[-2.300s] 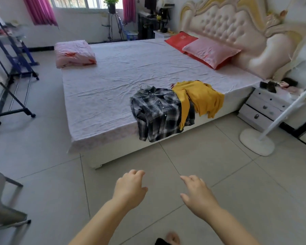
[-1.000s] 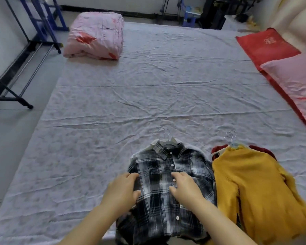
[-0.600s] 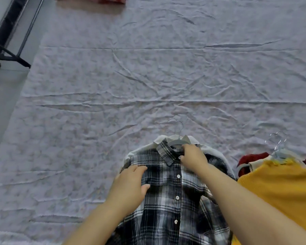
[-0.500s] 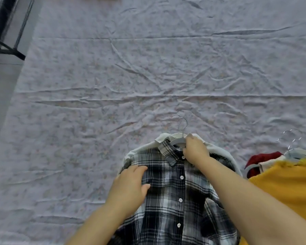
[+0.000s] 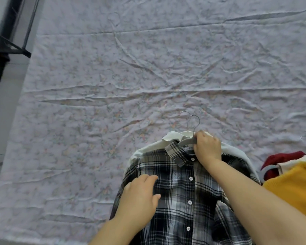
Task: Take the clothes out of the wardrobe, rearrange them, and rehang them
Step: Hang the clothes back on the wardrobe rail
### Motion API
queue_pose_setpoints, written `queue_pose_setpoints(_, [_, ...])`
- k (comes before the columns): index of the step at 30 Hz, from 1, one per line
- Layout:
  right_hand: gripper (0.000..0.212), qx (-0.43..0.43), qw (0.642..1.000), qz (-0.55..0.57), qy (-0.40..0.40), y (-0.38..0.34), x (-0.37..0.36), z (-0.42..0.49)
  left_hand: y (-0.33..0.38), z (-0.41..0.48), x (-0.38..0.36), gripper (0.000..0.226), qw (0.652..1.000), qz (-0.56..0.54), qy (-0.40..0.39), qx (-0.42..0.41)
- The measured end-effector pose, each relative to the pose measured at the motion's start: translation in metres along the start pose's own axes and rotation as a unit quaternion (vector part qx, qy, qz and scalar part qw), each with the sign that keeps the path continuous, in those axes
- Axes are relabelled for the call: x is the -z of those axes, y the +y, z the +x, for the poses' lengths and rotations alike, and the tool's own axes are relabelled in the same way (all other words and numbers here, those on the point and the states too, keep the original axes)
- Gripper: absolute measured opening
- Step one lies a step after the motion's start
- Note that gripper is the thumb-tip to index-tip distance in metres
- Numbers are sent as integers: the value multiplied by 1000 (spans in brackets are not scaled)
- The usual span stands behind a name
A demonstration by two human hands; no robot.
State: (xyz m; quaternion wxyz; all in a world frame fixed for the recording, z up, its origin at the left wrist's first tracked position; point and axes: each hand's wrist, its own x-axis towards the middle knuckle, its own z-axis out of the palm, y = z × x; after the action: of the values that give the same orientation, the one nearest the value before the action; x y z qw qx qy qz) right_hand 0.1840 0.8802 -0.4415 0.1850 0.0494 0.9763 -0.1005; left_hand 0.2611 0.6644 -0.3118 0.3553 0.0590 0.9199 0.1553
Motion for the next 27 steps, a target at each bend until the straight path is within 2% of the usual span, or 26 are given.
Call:
queue_pose_setpoints(6, [19,79,982,151,86,-15,53,-63,5,-39,13,51,997,-26,51,-48])
queue_pose_setpoints(9, [31,132,964,178,147,-36,90,-105,11,-60,30,55,990,-20,118,-70])
queue_pose_setpoints(12, [48,150,945,204,208,-60,125,-153,17,-83,51,57,976,-21,196,-89])
queue_pose_setpoints(16, [58,158,929,211,260,-90,156,-226,13,-117,72,53,942,-22,280,-187])
queue_pose_setpoints(19, [63,137,928,187,292,-117,171,-277,4,-147,81,52,914,-15,307,-267])
queue_pose_setpoints(24, [60,37,912,153,378,-176,183,-355,-28,-201,88,53,856,-34,318,-407])
queue_pose_setpoints(27, [66,-22,896,115,428,-215,191,-406,-42,-234,100,48,826,-42,309,-469])
